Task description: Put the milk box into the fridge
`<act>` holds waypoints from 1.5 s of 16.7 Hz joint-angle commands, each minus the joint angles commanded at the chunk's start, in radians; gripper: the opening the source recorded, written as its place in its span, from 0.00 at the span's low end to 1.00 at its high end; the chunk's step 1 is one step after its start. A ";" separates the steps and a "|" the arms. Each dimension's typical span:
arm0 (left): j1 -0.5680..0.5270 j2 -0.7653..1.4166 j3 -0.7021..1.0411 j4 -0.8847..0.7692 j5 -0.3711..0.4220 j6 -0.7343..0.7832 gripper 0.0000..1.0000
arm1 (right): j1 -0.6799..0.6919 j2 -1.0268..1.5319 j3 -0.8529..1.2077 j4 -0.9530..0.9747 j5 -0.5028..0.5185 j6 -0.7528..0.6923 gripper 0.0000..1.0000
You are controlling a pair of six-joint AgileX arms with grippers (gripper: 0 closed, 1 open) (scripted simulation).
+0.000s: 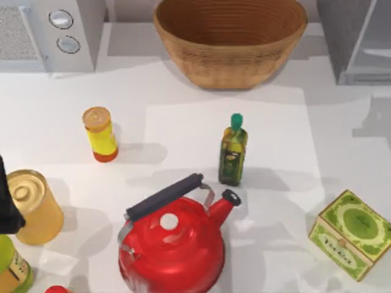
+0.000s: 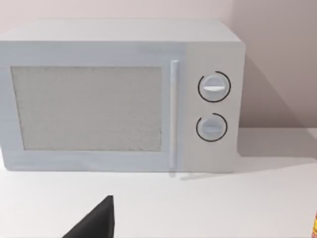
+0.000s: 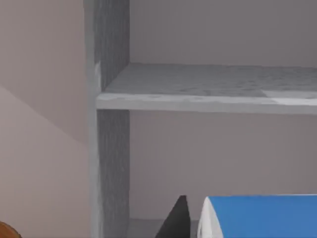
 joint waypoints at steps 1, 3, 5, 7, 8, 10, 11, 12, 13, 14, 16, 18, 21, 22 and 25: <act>0.000 0.000 0.000 0.000 0.000 0.000 1.00 | -0.015 0.126 0.050 0.062 -0.012 -0.001 0.00; 0.000 0.000 0.000 0.000 0.000 0.000 1.00 | -0.043 0.370 0.147 0.179 -0.034 -0.003 0.00; 0.000 0.000 0.000 0.000 0.000 0.000 1.00 | -0.068 0.590 0.236 0.280 -0.054 -0.003 0.00; 0.000 0.000 0.000 0.000 0.000 0.000 1.00 | -0.088 0.774 0.311 0.364 -0.070 -0.003 0.00; 0.000 0.000 0.000 0.000 0.000 0.000 1.00 | -0.097 0.852 0.343 0.399 -0.077 -0.002 0.00; 0.000 0.000 0.000 0.000 0.000 0.000 1.00 | -0.110 0.978 0.398 0.453 -0.088 0.000 0.00; 0.000 0.000 0.000 0.000 0.000 0.000 1.00 | -0.115 1.025 0.421 0.472 -0.093 0.000 0.00; 0.000 0.000 0.000 0.000 0.000 0.000 1.00 | -0.120 1.062 0.439 0.485 -0.097 0.001 0.00; 0.000 0.000 0.000 0.000 0.000 0.000 1.00 | -0.123 1.088 0.453 0.494 -0.100 0.002 0.00; 0.000 0.000 0.000 0.000 0.000 0.000 1.00 | -0.124 1.104 0.461 0.498 -0.101 0.003 0.00; 0.000 0.000 0.000 0.000 0.000 0.000 1.00 | -0.125 1.109 0.464 0.500 -0.102 0.003 0.00; 0.000 0.000 0.000 0.000 0.000 0.000 1.00 | -0.125 1.109 0.464 0.500 -0.102 0.003 0.00; 0.000 0.000 0.000 0.000 0.000 0.000 1.00 | -0.115 1.119 0.472 0.483 -0.102 0.004 0.00; 0.000 0.000 0.000 0.000 0.000 0.000 1.00 | -0.110 1.136 0.493 0.465 -0.102 0.004 0.00; 0.000 0.000 0.000 0.000 0.000 0.000 1.00 | -0.092 1.200 0.621 0.397 -0.097 0.003 0.00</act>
